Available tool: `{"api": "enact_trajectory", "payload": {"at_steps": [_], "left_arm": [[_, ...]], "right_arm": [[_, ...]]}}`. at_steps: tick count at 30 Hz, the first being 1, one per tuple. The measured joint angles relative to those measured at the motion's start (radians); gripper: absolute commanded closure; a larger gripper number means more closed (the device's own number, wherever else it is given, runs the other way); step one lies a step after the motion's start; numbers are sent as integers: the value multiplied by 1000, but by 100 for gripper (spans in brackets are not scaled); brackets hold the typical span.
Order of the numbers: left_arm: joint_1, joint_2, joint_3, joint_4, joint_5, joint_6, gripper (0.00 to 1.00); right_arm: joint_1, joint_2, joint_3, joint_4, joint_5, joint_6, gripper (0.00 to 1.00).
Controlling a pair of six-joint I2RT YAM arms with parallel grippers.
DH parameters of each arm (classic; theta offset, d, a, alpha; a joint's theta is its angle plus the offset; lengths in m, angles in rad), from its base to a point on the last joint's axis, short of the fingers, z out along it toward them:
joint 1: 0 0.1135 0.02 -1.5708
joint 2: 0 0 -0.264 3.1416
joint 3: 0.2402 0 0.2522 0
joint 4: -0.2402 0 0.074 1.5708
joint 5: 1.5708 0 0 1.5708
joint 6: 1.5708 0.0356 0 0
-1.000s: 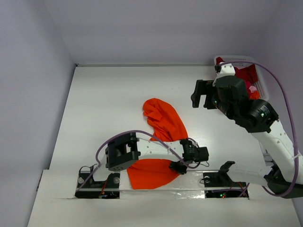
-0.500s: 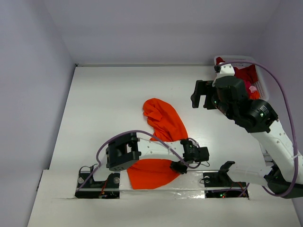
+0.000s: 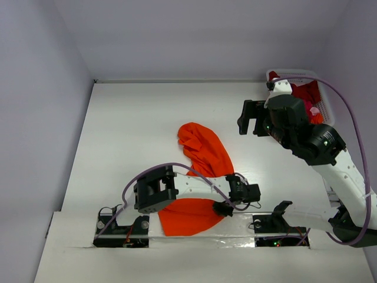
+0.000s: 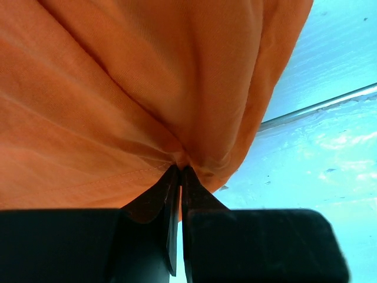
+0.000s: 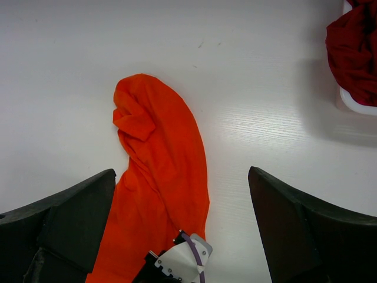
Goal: Fold and stack the t-shirts
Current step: Flatten the tshirt out
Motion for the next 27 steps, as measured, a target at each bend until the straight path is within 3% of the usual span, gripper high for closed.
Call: {"api": "enact_trajectory", "payload": {"at_steps": [8,15,19,27], "left_arm": [[0,0,21,-39,-25,-11,100],[2,-24,132,-136,-97,-61,100],[16,-117,125,-168,-115,-107,100],[148,-486,23,-183,-184,-288,100]], "right_arm": [[0,0,0,0,0,0,0],[0,1,-5,8,0,0,0],[-3,13,-3,13,-7,2,0],[-93,95,67,23,-62,14,0]]}}
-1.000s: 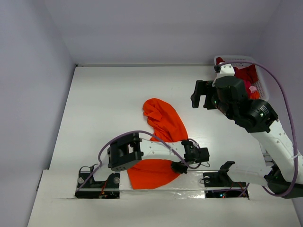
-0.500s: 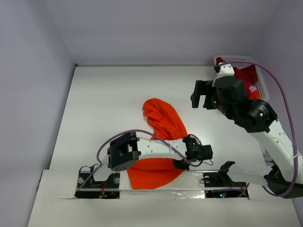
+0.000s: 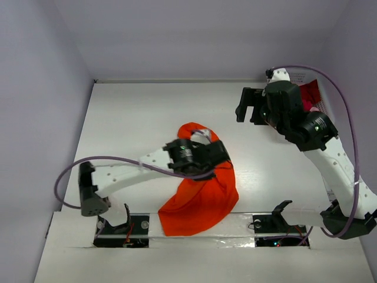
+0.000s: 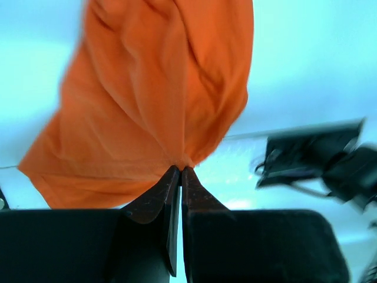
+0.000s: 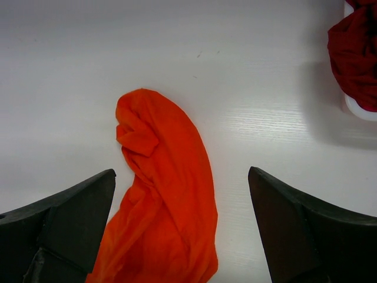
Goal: Fold and stack the t-shirts
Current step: Flatten the tshirt out
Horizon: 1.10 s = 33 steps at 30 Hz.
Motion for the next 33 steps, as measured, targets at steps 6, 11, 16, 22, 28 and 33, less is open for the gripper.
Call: {"api": "enact_trajectory", "payload": {"at_steps": [6,11,16,22,28,33], "left_arm": [[256,-204,-80,13,-52,5,100],[494,-278,-124,35,-76,76,100],[726,-323,-169,71,-68,173,100],[1082,-358,-265,163,15,332,100],[1274,-357,-369,251,115,439,100],[1343,-325,-413,303,187,490,100]], "right_arm": [[-82,76,67,8,-56,10,0],[-141,165,122,11,-108,15,0],[-201,288,177,14,-200,20,0],[-245,467,262,16,-351,18,0],[-254,621,315,31,-534,9,4],[-240,729,296,38,-627,0,7]]}}
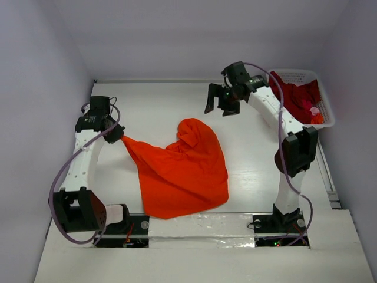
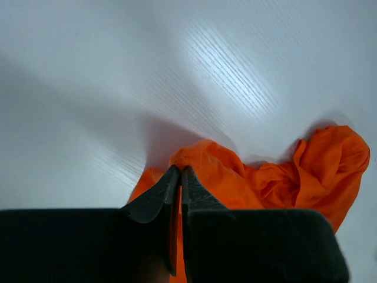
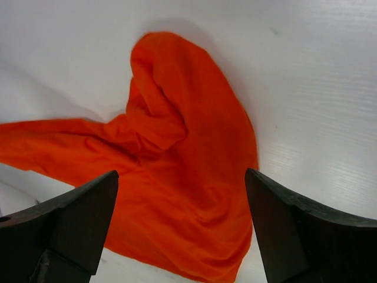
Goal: Fold and stack the t-shirts
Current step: Flatten the tshirt out
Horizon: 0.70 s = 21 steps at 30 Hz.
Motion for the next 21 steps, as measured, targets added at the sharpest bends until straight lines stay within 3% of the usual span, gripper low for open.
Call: {"api": "enact_trajectory", "payload": {"at_steps": [14,21], "left_arm": [[36,79,0,90,67,41,100],[36,80,-3,97,75,47,100]], "right_arm": [[318,21,-98,5,42,-36,13],[325,90,-159,28,90,-36,14]]}}
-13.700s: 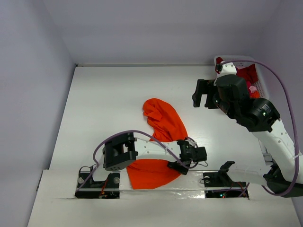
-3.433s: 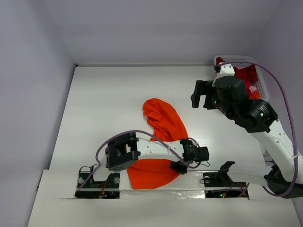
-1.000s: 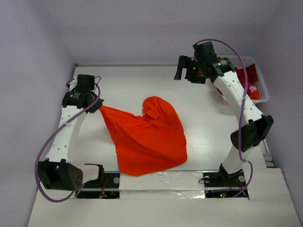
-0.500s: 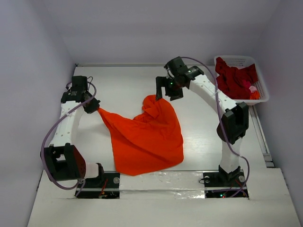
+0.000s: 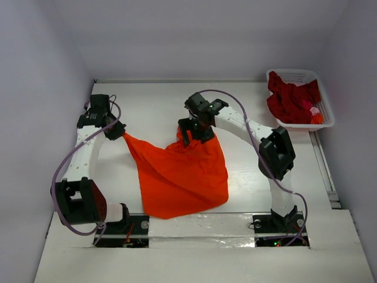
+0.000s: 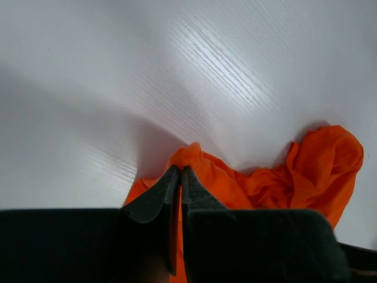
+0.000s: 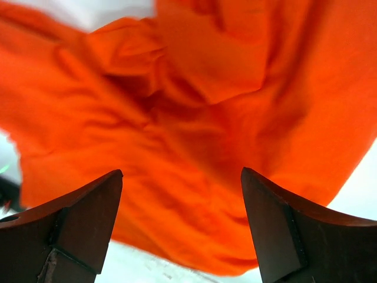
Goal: Fold and stack the t-shirts
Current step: Flatten the tshirt out
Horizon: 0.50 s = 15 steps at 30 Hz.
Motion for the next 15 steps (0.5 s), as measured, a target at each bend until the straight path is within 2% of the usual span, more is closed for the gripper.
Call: {"api": "enact_trajectory", "payload": {"at_steps": [9,15], "left_arm": [[0,0,-37,3,30,5,100],[0,-20,-45,1,34,14,100]], "right_arm": [[-12,156,130,7,57,0,15],[-12,204,178,11,64,1,17]]}}
